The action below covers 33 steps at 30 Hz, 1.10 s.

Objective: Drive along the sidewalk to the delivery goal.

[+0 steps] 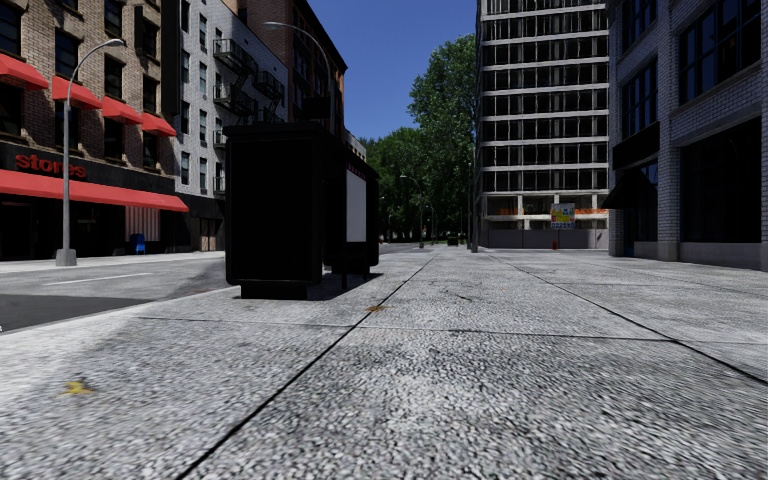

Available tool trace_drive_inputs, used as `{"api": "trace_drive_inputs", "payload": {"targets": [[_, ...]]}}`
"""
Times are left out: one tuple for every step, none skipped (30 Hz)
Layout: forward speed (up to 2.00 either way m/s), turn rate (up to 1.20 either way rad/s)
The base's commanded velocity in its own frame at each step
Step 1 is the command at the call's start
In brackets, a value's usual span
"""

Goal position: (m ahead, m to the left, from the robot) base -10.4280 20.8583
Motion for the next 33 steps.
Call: {"api": "trace_drive_inputs", "payload": {"targets": [[0.0, 0.0], [0.0, 0.0], [0.0, 0.0], [0.0, 0.0], [0.0, 0.0], [0.0, 0.0], [0.0, 0.0], [0.0, 0.0], [0.0, 0.0], [0.0, 0.0], [0.0, 0.0], [0.0, 0.0], [0.0, 0.0], [0.0, 0.0], [0.0, 0.0], [0.0, 0.0], [0.0, 0.0], [0.0, 0.0], [0.0, 0.0], [0.0, 0.0], [0.0, 0.0], [0.0, 0.0], [0.0, 0.0], [0.0, 0.0], [0.0, 0.0], [0.0, 0.0], [0.0, 0.0], [0.0, 0.0], [0.0, 0.0], [0.0, 0.0], [0.45, 0.0], [0.45, 0.0], [2.0, 0.0]]}}
